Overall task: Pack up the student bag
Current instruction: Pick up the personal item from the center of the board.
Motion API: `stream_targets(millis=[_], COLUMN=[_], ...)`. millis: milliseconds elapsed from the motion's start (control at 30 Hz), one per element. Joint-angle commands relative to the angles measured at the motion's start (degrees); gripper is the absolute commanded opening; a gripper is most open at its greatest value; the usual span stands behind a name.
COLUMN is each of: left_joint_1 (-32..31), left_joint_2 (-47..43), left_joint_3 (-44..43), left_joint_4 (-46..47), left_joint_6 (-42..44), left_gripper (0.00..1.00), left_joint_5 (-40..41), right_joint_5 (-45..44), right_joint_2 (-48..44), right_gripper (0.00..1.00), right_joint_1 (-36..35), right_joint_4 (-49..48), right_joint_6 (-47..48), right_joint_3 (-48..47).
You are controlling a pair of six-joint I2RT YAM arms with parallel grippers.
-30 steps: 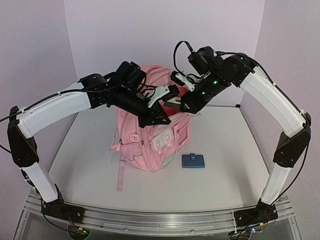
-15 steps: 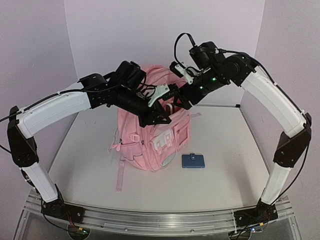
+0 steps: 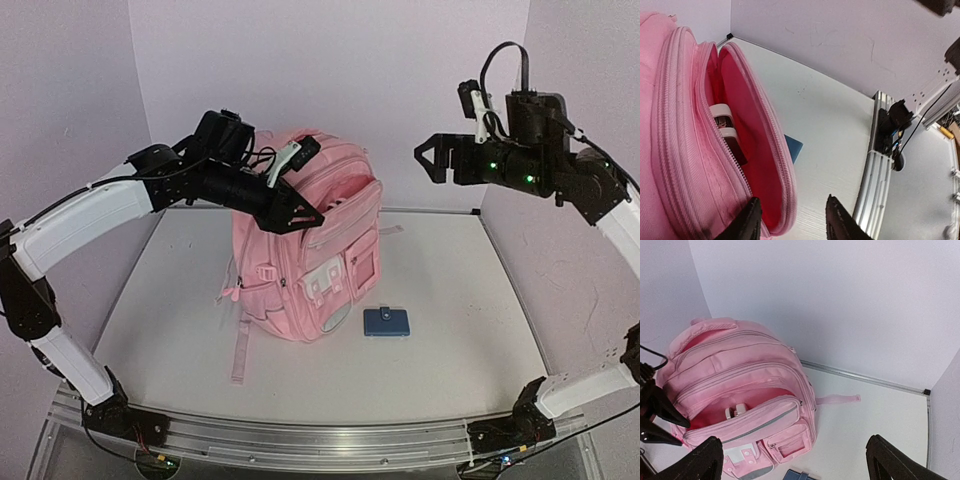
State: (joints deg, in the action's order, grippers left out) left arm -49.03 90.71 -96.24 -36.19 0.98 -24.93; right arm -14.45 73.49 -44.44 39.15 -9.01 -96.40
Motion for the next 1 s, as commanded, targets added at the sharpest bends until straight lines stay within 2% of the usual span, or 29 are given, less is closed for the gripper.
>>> stream_targets(millis=[0, 200, 433, 633, 833, 967], left_joint_1=[1.31, 2.49, 2.73, 2.87, 2.97, 3.20], left_joint_2=[-5.49, -7.47, -8.08, -8.05, -8.03, -8.26], left_joint_3=[1.00, 1.07, 1.56, 2.47, 2.95, 2.88], left_joint_4=[3.72, 2.62, 2.26, 2.76, 3.29, 3.01], left_joint_6=[-4.50, -7.77, -9.78, -10.54, -10.92, -11.00], left_gripper=[0.51, 0.60, 0.65, 0.69, 0.71, 0.72], left_joint_5=[-3.55, -5.20, -7.32, -9.04, -9.98, -10.13], right_joint_5=[0.65, 12.07, 19.97, 24.71, 30.04, 30.53], right_joint_2=[-0.19, -2.08, 1.00, 4.96, 11.29, 14.53], right_gripper=[0.98, 0.98, 0.88, 0.77, 0.57, 0.49], right_joint_1=[4.15, 7.55, 8.01, 10.45, 13.04, 14.12], right_joint_4=[-2.74, -9.34, -19.37, -27.29, -35.86, -37.94], right_joint_6=[-9.34, -18.15, -24.99, -25.44, -24.49, -24.16], right_joint_3=[11.30, 30.11, 46.68, 52.88, 55.55, 55.13])
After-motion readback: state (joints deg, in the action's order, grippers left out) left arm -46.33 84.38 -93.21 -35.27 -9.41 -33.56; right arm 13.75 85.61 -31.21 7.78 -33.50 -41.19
